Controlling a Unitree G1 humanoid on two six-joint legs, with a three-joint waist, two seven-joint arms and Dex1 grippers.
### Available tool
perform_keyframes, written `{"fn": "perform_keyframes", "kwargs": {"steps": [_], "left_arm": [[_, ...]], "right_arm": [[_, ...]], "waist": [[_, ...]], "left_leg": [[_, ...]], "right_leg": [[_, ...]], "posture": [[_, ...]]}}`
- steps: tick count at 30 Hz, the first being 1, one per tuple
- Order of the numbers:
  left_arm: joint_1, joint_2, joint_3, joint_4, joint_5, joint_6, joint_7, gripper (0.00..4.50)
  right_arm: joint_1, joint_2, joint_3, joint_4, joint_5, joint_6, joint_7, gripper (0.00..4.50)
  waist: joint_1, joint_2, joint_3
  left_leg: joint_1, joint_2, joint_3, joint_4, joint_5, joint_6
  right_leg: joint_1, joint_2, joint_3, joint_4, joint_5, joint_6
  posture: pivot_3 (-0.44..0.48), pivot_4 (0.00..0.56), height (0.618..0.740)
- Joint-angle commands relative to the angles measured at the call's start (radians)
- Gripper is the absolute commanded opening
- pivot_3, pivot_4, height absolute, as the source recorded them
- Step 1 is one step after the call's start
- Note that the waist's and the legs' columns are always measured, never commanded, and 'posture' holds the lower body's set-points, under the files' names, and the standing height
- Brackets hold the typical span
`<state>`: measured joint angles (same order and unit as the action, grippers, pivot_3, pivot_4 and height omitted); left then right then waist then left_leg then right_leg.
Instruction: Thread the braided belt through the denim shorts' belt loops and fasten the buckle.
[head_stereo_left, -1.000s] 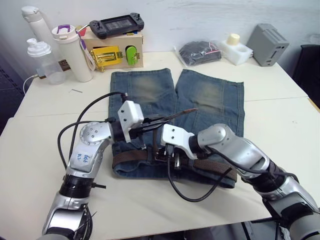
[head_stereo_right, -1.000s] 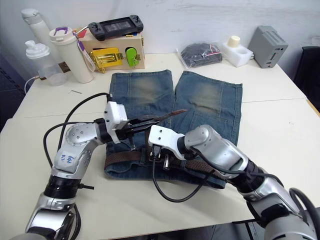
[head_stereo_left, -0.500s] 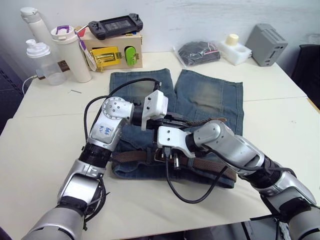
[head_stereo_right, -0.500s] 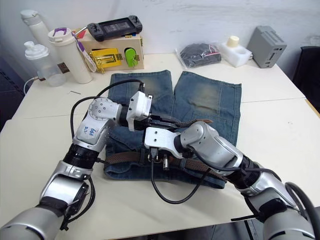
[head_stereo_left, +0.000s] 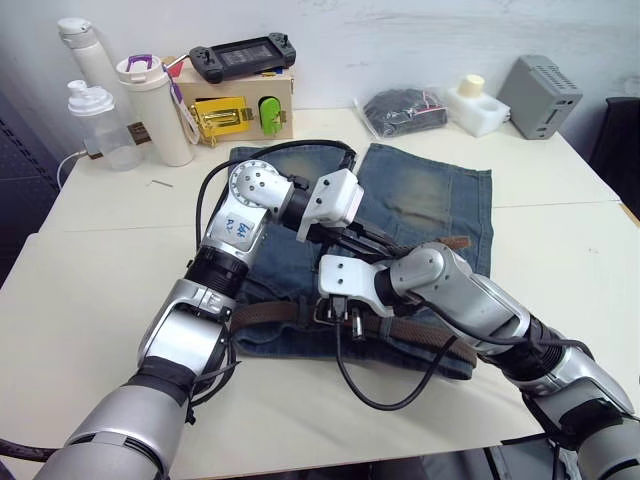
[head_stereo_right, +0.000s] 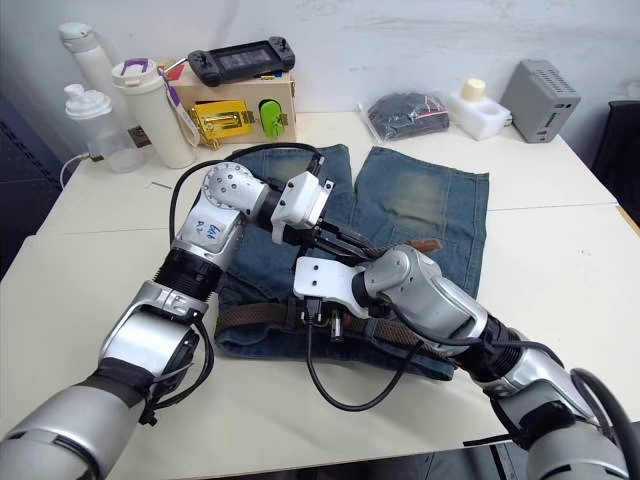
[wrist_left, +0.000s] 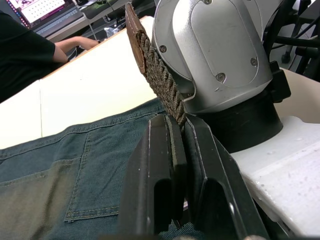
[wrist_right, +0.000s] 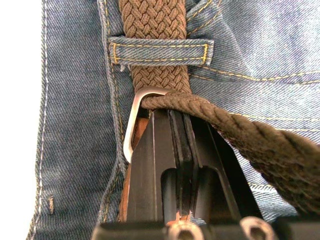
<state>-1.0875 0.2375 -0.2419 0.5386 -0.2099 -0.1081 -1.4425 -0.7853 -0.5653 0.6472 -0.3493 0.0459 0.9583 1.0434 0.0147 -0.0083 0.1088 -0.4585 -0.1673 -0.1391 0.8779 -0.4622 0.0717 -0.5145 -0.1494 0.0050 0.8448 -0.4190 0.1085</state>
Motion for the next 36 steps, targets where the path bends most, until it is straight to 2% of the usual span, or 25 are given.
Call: {"fn": "perform_keyframes", "kwargs": {"steps": [1, 6, 9, 13, 15, 21, 24, 28, 31, 34, 36], "left_arm": [[-0.092, -0.12, 0.029, -0.102, -0.062, -0.04, 0.068, 0.0], [0.005, -0.027, 0.071, -0.129, -0.04, -0.015, 0.098, 0.0], [0.098, 0.056, 0.11, -0.178, -0.028, 0.013, 0.126, 0.0], [0.312, 0.223, 0.18, -0.285, 0.031, 0.031, 0.235, 0.0], [0.393, 0.273, 0.194, -0.342, 0.045, 0.034, 0.277, 0.0], [0.591, 0.373, 0.202, -0.509, 0.101, 0.002, 0.352, 0.0], [0.67, 0.394, 0.195, -0.608, 0.115, 0.016, 0.388, 0.0], [0.71, 0.408, 0.178, -0.656, 0.134, 0.013, 0.415, 0.0], [0.71, 0.405, 0.176, -0.672, 0.125, 0.032, 0.431, 0.0], [0.702, 0.401, 0.176, -0.673, 0.111, 0.05, 0.437, 0.0], [0.696, 0.398, 0.177, -0.674, 0.1, 0.06, 0.438, 0.0]], "right_arm": [[0.105, 0.044, 0.208, 0.095, 0.007, 0.04, 0.028, 0.03], [0.12, 0.056, 0.11, 0.093, -0.005, 0.023, -0.025, 0.03], [0.131, 0.069, -0.002, 0.069, -0.006, 0.02, -0.084, 0.03], [0.187, 0.092, -0.253, -0.091, 0.092, 0.087, -0.135, 0.03], [0.199, 0.1, -0.323, -0.145, 0.136, 0.119, -0.155, 0.03], [0.207, 0.149, -0.451, -0.267, 0.235, 0.219, -0.242, 0.03], [0.226, 0.162, -0.489, -0.335, 0.262, 0.251, -0.297, 0.03], [0.29, 0.114, -0.523, -0.444, 0.281, 0.231, -0.339, 0.03], [0.393, -0.012, -0.505, -0.549, 0.261, 0.131, -0.324, 0.93], [0.489, -0.16, -0.416, -0.581, 0.121, -0.087, -0.352, 2.3], [0.559, -0.22, -0.351, -0.565, 0.009, -0.239, -0.397, 3.14]], "waist": [[0.006, 0.0, 0.0], [0.006, -0.002, -0.002], [-0.007, -0.003, -0.002], [-0.022, -0.002, -0.001], [-0.02, 0.001, 0.002], [-0.001, 0.003, 0.007], [0.0, 0.004, 0.008], [0.01, 0.004, 0.008], [0.012, 0.005, 0.009], [0.012, 0.005, 0.009], [0.01, 0.005, 0.009]], "left_leg": [[0.0, 0.0, 0.0, 0.0, 0.0, 0.0], [0.001, 0.0, 0.0, -0.002, 0.001, -0.001], [0.001, 0.002, 0.001, -0.004, 0.002, -0.003], [-0.001, 0.005, 0.002, -0.008, 0.003, -0.006], [-0.001, 0.005, 0.001, -0.011, 0.003, -0.006], [-0.005, 0.001, -0.007, -0.008, 0.003, -0.006], [-0.005, 0.0, -0.009, -0.009, 0.003, -0.005], [-0.006, -0.001, -0.012, -0.009, 0.003, -0.005], [-0.006, -0.002, -0.013, -0.009, 0.003, -0.005], [-0.007, -0.002, -0.013, -0.01, 0.004, -0.004], [-0.007, -0.003, -0.012, -0.009, 0.004, -0.003]], "right_leg": [[0.0, 0.0, 0.0, 0.0, 0.0, 0.0], [0.0, 0.0, 0.0, 0.0, 0.0, 0.0], [0.001, 0.0, 0.0, 0.0, 0.0, 0.0], [-0.002, 0.001, 0.0, 0.0, 0.0, 0.0], [-0.004, 0.002, -0.001, 0.001, 0.0, 0.0], [-0.004, 0.002, -0.003, -0.001, 0.001, -0.002], [-0.003, 0.001, -0.002, -0.001, 0.001, -0.002], [-0.003, 0.001, -0.002, -0.001, 0.001, -0.002], [-0.002, 0.001, -0.002, -0.002, 0.001, -0.002], [-0.001, 0.001, -0.001, -0.006, 0.001, -0.002], [-0.001, 0.001, -0.001, -0.007, 0.001, -0.002]], "posture": [[0.0, 0.15, 0.646], [0.0, 0.15, 0.646], [0.0, 0.15, 0.646], [0.0, 0.15, 0.646], [0.0, 0.15, 0.646], [0.0, 0.15, 0.646], [0.0, 0.15, 0.646], [0.0, 0.15, 0.646], [0.0, 0.15, 0.646], [0.0, 0.15, 0.646], [0.0, 0.15, 0.646]]}}
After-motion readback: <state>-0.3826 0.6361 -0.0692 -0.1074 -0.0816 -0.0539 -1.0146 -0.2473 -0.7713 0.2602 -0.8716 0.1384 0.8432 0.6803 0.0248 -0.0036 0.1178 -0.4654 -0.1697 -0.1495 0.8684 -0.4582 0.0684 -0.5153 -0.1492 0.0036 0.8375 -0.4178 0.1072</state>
